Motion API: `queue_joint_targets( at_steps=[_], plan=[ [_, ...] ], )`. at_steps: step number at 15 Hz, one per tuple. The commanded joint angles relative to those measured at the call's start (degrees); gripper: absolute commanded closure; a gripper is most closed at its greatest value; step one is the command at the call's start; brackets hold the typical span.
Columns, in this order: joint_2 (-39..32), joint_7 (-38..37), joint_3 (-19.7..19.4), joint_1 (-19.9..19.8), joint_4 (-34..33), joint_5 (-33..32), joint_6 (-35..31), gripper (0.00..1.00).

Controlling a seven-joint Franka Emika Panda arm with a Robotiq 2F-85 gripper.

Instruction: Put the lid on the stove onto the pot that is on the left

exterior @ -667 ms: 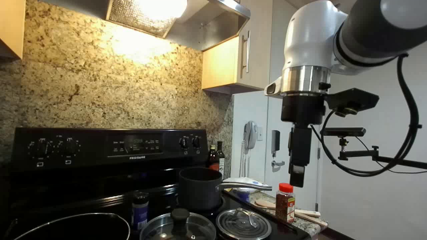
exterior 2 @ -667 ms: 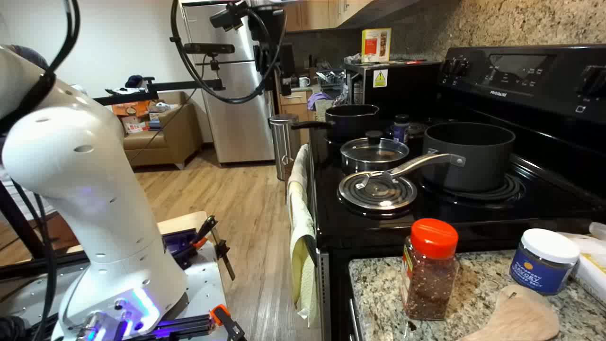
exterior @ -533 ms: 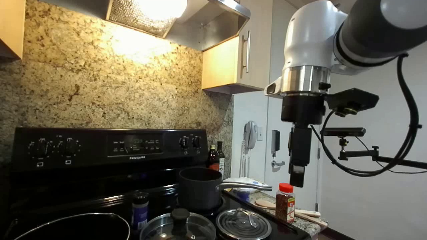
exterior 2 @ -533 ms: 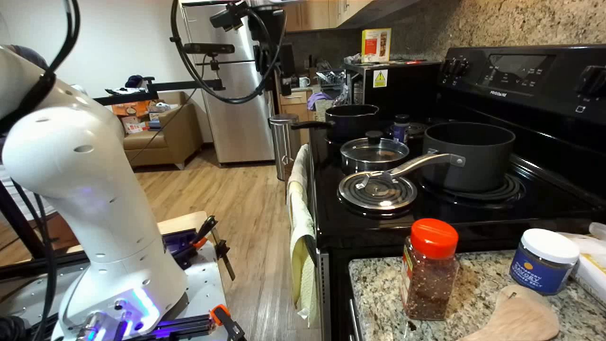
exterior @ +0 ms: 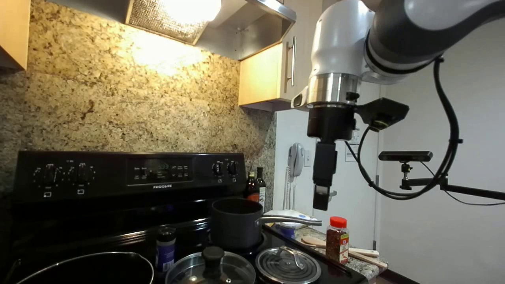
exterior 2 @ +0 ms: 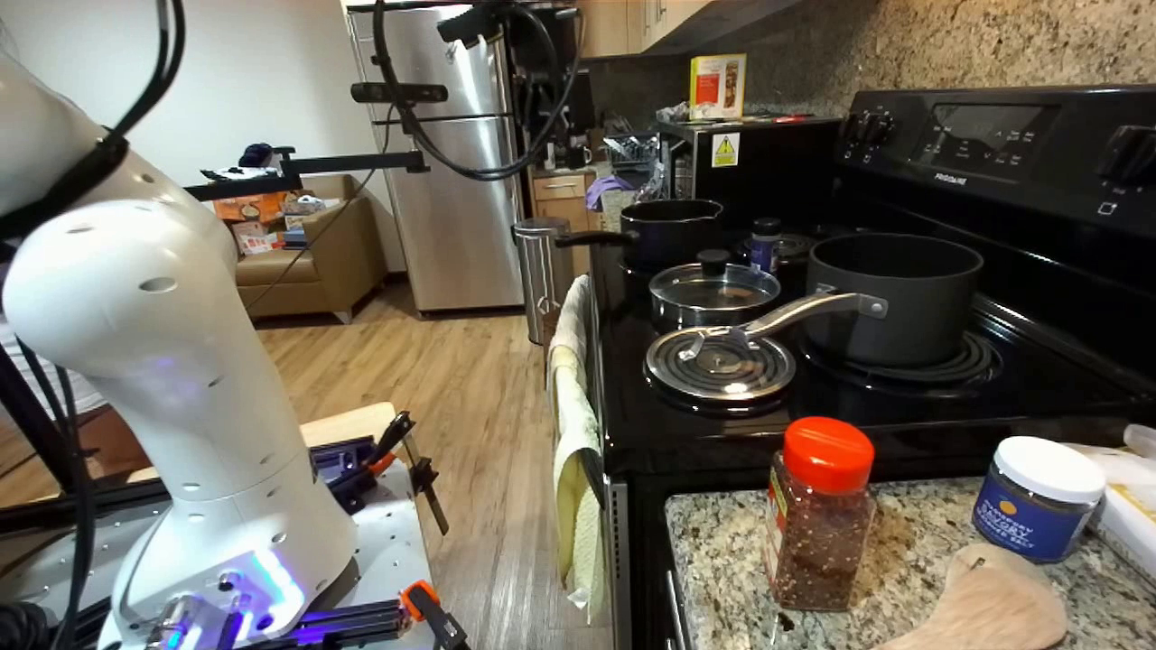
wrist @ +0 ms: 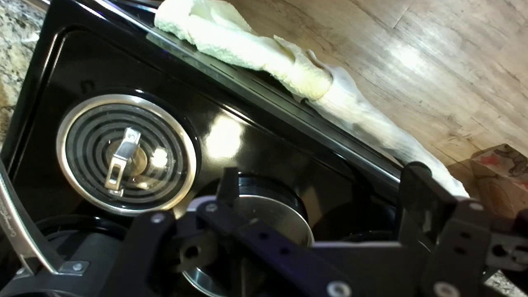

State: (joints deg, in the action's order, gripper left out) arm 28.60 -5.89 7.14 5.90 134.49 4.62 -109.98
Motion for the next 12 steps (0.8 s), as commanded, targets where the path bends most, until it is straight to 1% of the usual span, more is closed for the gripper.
queue_joint_targets(
  at_steps=[1, 6, 8, 12],
  plan=[
    [-7.90, -1.02, 0.33, -1.38, -10.20, -2.70, 1.80, 0.00],
    [-20.52, -2.66, -0.01, -2.83, -25.27, -6.71, 3.48, 0.00],
    [-24.88, -2.97, -0.58, -2.65, -29.81, -7.42, 4.82, 0.00],
    [-31.61, -2.56, -1.62, -2.00, -37.23, -6.48, 8.99, 0.00]
  ],
)
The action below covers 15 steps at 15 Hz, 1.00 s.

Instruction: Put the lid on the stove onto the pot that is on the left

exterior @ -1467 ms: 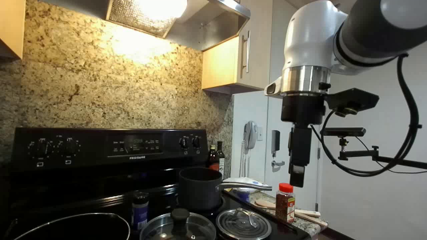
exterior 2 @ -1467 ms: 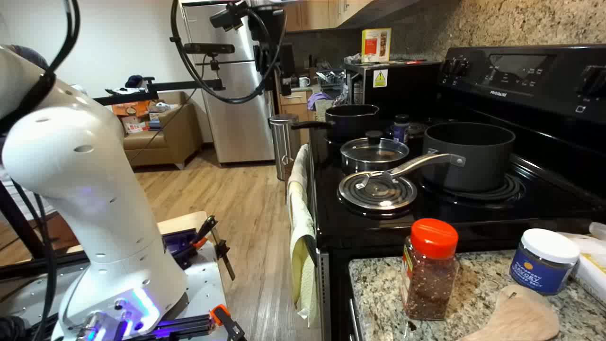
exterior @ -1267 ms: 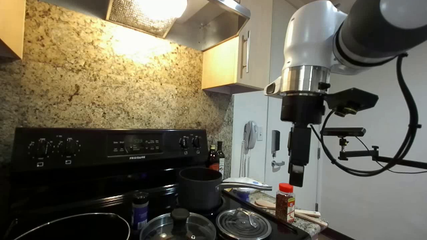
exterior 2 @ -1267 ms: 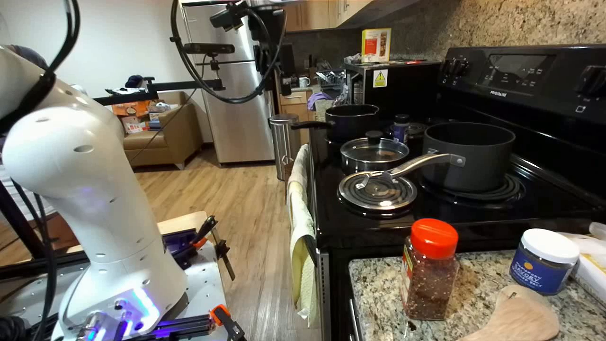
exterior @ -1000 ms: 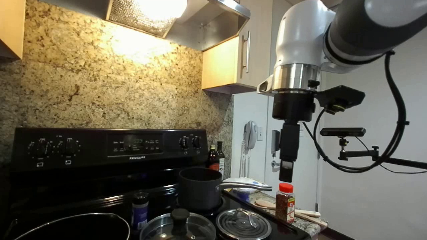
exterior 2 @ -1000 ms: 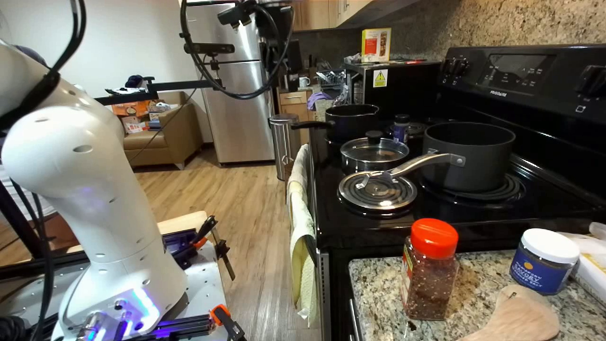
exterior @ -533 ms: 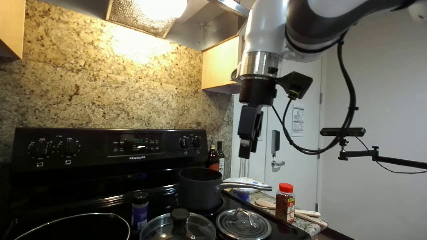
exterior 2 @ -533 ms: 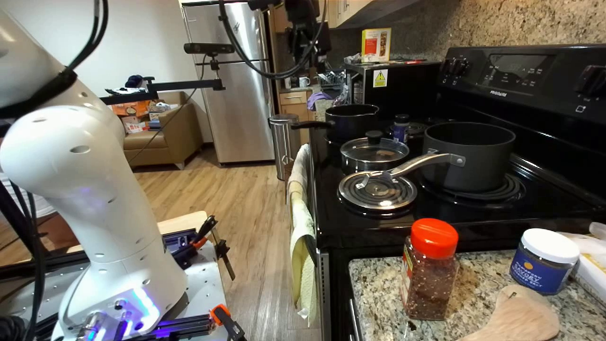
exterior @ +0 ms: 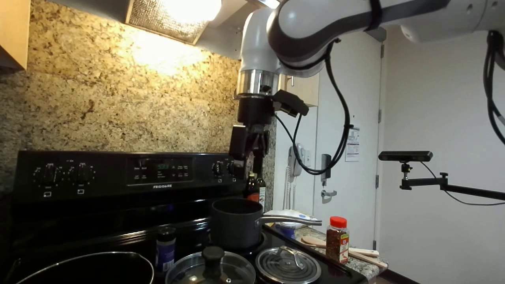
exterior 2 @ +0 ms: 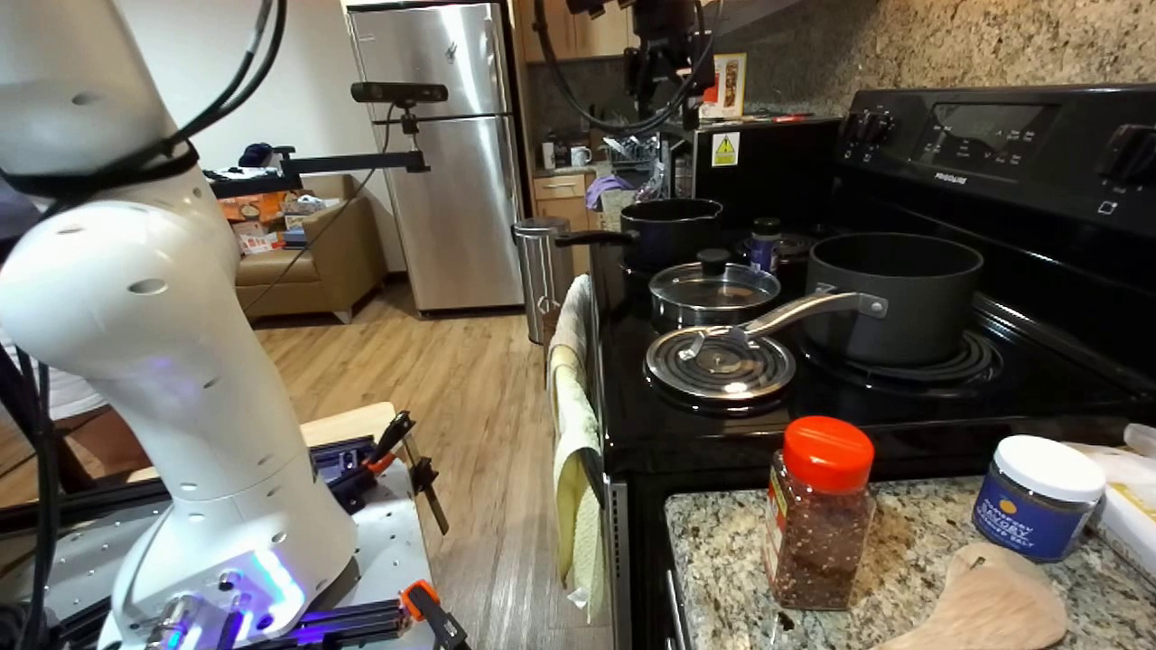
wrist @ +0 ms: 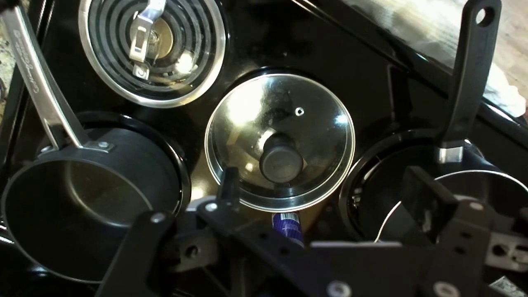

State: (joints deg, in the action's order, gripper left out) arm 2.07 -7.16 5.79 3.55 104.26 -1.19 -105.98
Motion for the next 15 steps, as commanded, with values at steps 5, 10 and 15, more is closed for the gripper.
queue_joint_targets(
  at_steps=[5, 10, 15],
  plan=[
    [-9.56, 3.04, -0.77, 0.61, -12.91, -0.52, 7.25, 0.00],
    [-9.62, 3.33, -0.96, 0.79, -12.35, 0.07, 4.83, 0.00],
    [-9.29, 4.34, -1.24, 0.25, -11.74, 1.79, 2.02, 0.00]
  ],
)
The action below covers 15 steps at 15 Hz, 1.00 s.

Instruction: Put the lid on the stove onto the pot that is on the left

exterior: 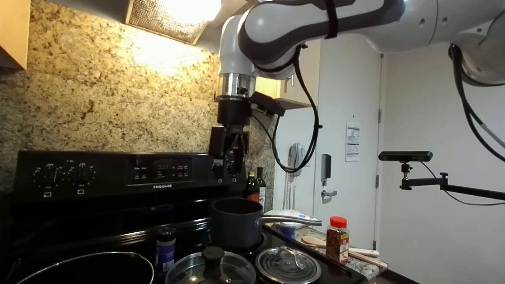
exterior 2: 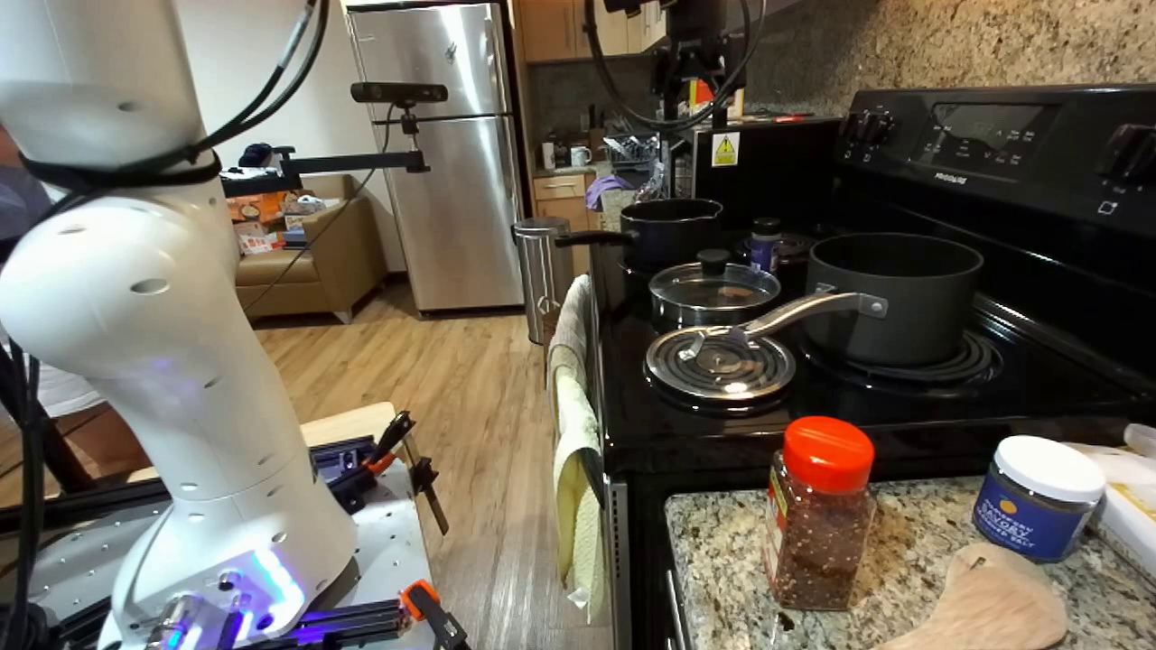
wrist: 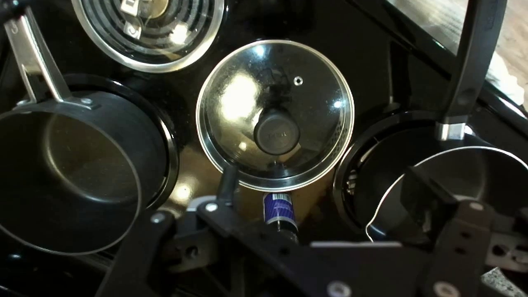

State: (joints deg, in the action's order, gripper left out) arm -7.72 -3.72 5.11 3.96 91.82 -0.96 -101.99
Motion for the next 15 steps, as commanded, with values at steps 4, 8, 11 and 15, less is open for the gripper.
queue_joint_targets(
  at_steps=[4, 8, 11, 15],
  plan=[
    [-0.47, 0.58, -1.16, -0.34, 6.61, 3.23, -10.16, 0.00],
    [-2.85, 0.52, -1.20, -0.13, 11.92, 4.63, -16.32, 0.00],
    [-5.66, 0.15, -1.16, 0.22, 13.52, 3.90, -21.93, 0.00],
    [-9.84, -0.20, -1.26, 0.18, 11.82, 3.94, -25.54, 0.00]
  ],
)
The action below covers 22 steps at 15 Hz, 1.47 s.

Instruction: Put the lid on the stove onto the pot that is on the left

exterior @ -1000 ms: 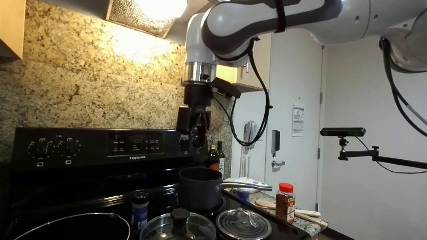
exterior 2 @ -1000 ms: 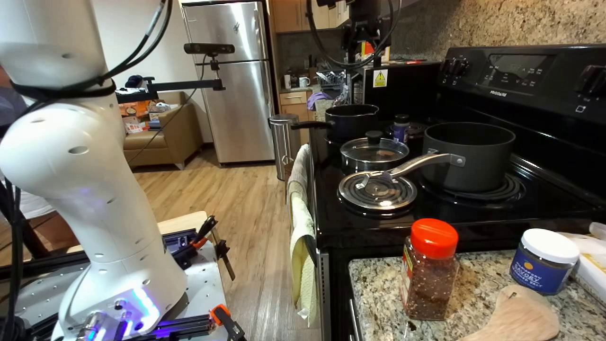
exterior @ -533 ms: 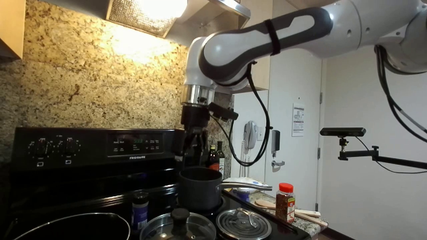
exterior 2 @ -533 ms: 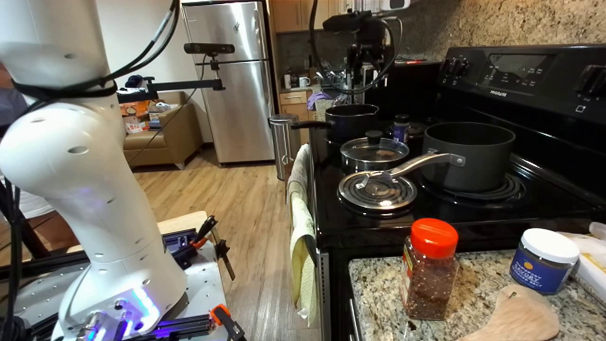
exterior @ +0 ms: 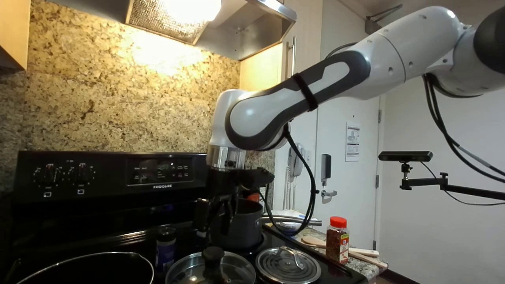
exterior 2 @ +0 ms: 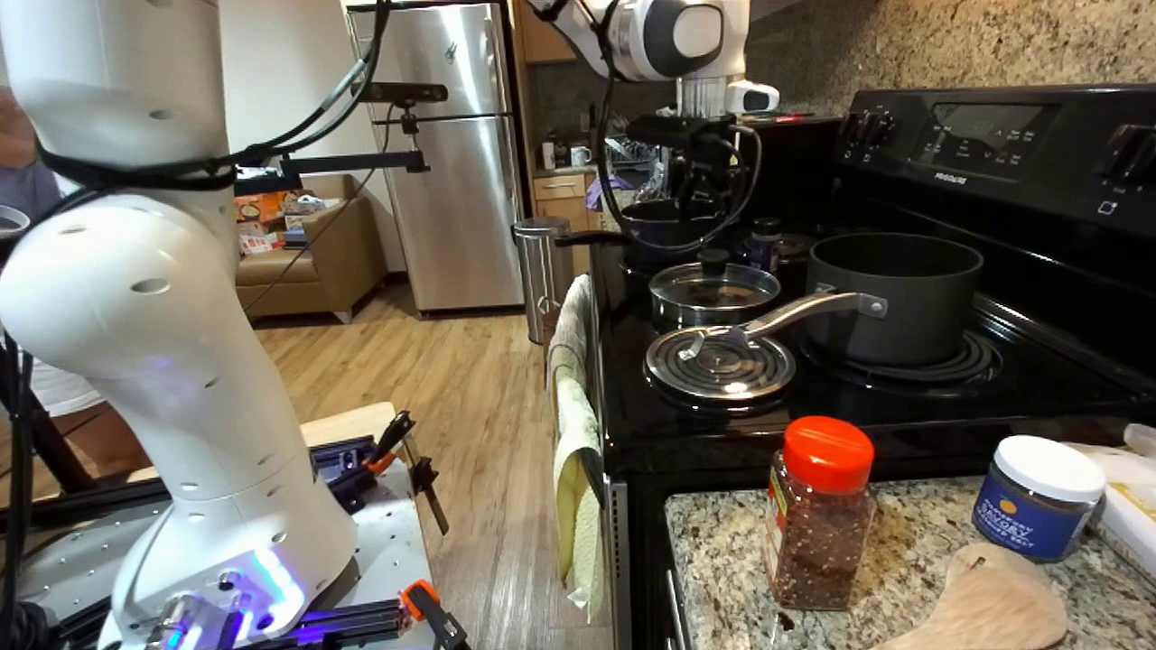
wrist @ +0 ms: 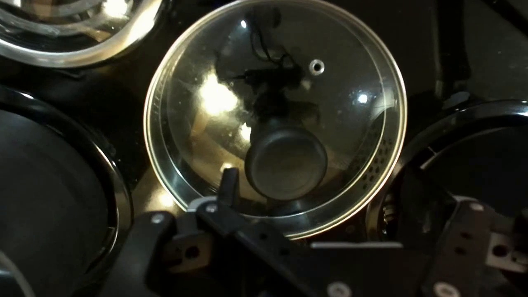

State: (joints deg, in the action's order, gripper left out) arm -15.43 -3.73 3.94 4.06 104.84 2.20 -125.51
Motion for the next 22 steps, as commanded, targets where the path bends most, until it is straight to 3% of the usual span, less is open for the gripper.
queue_joint_targets(
  at_steps=[1, 14, 15, 17, 22],
  plan=[
    [-2.65, 0.13, 0.00, -0.08, -1.61, 1.18, -1.85, 0.00],
    [-6.96, -1.04, -0.64, 0.19, -3.80, 0.43, -0.77, 0.00],
    [-7.23, -1.21, -0.67, 0.22, -3.85, 0.43, -1.34, 0.25],
    [-7.60, -1.17, -0.68, 0.23, -4.21, 0.39, -1.35, 0.33],
    [-8.15, -0.93, -0.63, 0.16, -4.92, 0.59, -1.30, 0.66]
  ],
)
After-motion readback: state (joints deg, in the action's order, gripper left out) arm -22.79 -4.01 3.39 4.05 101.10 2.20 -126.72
